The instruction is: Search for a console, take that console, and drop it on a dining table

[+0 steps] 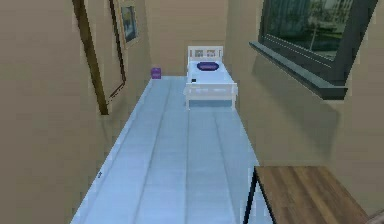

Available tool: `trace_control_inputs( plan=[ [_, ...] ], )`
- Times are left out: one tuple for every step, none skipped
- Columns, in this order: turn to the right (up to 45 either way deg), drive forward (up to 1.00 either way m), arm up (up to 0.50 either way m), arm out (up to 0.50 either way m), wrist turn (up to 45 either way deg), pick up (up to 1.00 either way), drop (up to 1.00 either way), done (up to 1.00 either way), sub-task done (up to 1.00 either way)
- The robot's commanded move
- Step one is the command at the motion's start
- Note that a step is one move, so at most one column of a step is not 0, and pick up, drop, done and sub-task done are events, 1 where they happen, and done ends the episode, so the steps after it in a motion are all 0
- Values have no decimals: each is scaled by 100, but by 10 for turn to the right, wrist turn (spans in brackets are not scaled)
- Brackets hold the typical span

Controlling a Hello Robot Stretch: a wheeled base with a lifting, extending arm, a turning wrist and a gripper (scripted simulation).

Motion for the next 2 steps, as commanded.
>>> trace_control_inputs(
  plan=[
    [0, 0, 0, -24, 0, 0, 0, 0, 0],
    [-450, 0, 0, 0, 0, 0, 0, 0, 0]
  ],
)
